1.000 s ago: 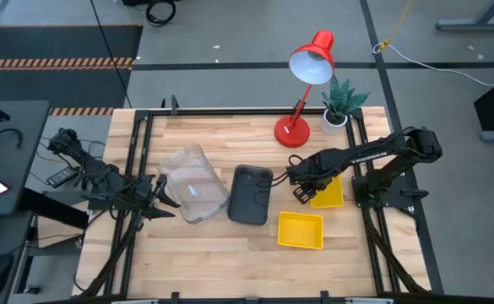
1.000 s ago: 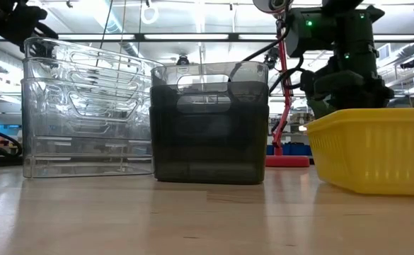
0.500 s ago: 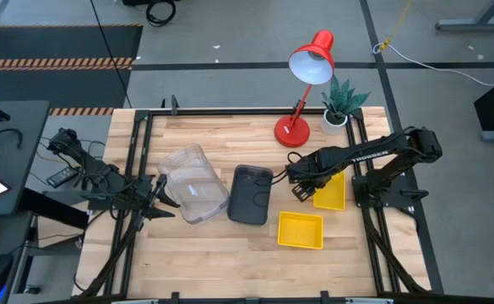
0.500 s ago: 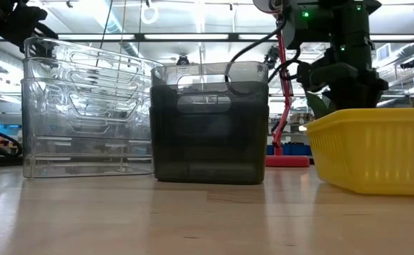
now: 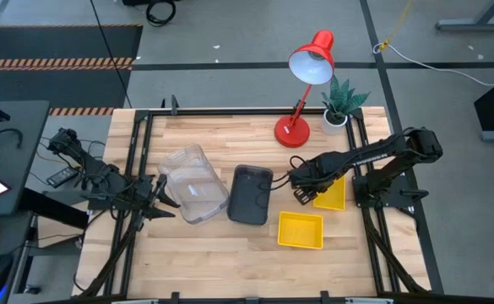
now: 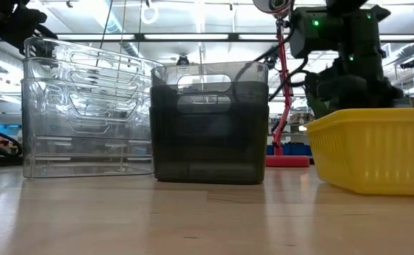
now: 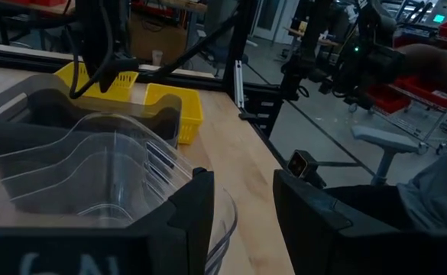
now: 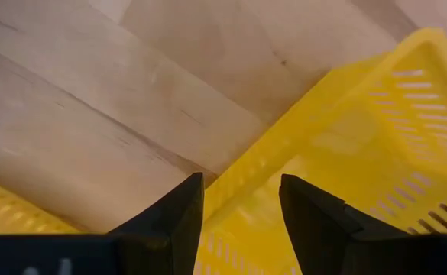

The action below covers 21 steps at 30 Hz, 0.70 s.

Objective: Stack baskets by color
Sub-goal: Stack the top yellow bin on the yellow bins

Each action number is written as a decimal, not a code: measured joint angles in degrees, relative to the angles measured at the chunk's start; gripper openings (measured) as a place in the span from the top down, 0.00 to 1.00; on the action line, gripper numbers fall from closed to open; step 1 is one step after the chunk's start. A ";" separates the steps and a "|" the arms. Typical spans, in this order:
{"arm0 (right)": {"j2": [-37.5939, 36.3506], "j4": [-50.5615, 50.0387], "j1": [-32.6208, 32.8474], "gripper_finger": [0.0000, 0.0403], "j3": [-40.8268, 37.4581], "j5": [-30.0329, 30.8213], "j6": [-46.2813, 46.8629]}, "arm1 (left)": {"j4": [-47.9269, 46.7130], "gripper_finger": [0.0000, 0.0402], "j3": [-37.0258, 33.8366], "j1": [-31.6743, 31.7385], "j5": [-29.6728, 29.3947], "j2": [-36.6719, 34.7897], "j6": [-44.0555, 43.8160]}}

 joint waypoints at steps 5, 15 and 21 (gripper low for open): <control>0.00 3.56 0.02 0.57 -2.42 -0.09 0.87 | -0.31 0.65 0.00 0.00 0.00 0.00 -0.02; 0.00 3.77 0.06 0.80 -3.28 -1.08 -2.64 | -0.30 0.65 0.00 0.00 0.00 0.00 0.02; 0.00 2.70 0.54 0.97 -2.60 -2.26 -5.04 | -0.28 0.65 0.00 0.00 0.00 0.00 -0.29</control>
